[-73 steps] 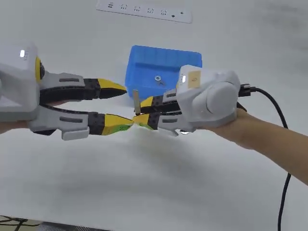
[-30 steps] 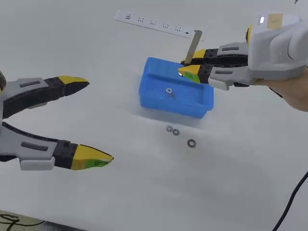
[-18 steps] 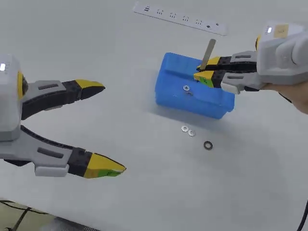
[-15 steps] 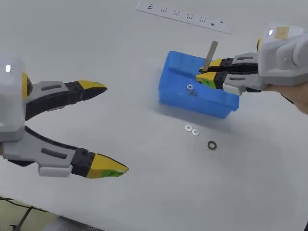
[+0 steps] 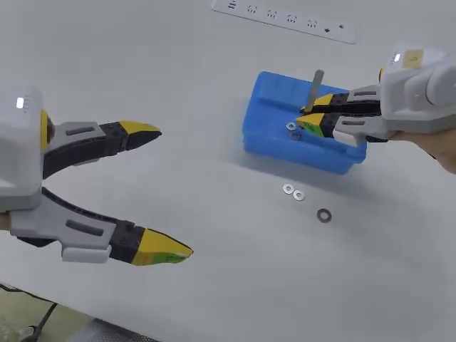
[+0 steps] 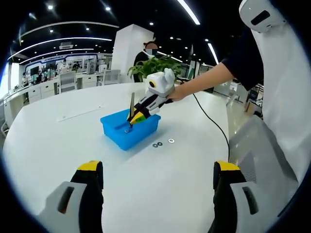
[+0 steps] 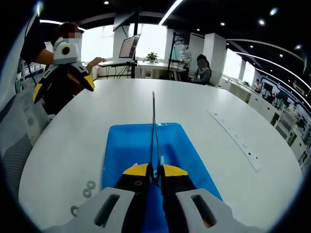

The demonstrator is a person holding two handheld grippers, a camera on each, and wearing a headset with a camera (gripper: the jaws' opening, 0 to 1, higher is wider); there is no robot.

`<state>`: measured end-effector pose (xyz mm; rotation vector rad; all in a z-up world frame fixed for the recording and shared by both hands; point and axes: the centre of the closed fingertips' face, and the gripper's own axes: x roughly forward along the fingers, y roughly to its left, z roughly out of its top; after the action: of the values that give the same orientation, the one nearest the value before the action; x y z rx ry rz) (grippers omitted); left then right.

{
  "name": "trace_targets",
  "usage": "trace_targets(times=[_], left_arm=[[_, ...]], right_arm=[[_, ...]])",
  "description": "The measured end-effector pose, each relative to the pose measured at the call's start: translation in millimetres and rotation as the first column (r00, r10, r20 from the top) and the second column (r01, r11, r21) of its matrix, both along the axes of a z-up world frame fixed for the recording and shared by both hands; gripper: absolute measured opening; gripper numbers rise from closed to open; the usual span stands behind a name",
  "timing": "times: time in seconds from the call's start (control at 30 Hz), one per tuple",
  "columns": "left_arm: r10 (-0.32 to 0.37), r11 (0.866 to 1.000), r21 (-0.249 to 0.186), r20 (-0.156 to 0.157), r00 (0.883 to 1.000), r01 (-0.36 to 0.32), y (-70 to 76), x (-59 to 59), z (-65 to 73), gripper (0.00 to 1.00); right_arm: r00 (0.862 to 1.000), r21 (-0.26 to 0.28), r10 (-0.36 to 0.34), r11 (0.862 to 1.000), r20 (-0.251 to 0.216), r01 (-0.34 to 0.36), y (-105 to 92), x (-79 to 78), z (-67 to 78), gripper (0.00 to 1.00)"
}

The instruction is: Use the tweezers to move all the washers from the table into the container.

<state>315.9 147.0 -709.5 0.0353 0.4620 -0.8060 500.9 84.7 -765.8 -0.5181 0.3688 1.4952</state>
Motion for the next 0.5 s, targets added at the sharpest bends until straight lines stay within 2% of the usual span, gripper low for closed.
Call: trace_targets(times=[0.37, 0.5], left_arm=[[-0.002, 1.0, 0.001, 0.002, 1.0, 0.002, -2.4, 0.5, 1.0, 0.99], [0.004, 1.0, 0.002, 0.002, 1.0, -0.004, -1.0, -0.1, 1.8, 0.99]], right_arm=[[1.0, -0.007, 0.0, 1.0, -0.01, 0.0, 0.1, -4.3, -4.0, 0.1], [1.0, 0.005, -0.003, 1.0, -0.01, 0.003, 1.0, -4.8, 0.2, 0.09]])
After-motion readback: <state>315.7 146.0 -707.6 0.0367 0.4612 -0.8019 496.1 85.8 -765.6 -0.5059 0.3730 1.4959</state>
